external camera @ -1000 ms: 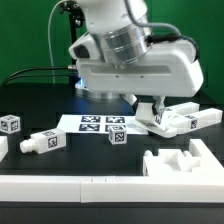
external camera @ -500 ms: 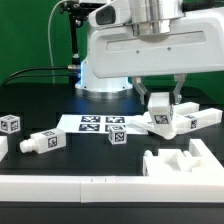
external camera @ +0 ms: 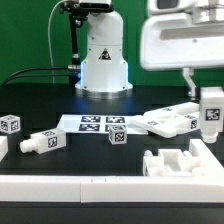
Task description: Assemble chair
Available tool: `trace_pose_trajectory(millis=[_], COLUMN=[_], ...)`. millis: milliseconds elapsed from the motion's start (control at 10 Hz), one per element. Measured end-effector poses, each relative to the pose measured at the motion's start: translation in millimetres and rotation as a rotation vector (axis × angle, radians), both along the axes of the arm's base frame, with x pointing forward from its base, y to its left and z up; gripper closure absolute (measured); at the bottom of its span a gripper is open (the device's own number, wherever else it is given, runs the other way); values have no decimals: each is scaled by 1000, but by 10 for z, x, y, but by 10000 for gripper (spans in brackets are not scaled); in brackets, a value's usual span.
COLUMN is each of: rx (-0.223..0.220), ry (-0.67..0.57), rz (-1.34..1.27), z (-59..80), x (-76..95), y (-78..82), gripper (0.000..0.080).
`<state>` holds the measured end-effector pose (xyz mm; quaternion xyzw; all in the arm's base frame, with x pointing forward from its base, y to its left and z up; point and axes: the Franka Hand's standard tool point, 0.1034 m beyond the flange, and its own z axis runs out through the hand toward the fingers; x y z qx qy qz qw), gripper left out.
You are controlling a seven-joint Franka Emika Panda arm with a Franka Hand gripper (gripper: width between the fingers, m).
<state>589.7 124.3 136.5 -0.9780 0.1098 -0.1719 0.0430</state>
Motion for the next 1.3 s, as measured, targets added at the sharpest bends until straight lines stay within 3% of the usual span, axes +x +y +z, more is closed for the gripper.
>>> trace_pose_trajectory(millis=[200, 400, 500, 900, 1000, 1300], rx=[-6, -62, -94, -91, -96, -109], ry=[-8, -22, -45, -66, -77, -84], rz=[24, 134, 198, 201, 217, 240], z=[-12, 6, -25, -95, -207, -229], x=[-11, 79, 110, 104, 82, 153], y=[13, -68, -14, -7, 16, 30], gripper=[514, 514, 514, 514, 514, 514])
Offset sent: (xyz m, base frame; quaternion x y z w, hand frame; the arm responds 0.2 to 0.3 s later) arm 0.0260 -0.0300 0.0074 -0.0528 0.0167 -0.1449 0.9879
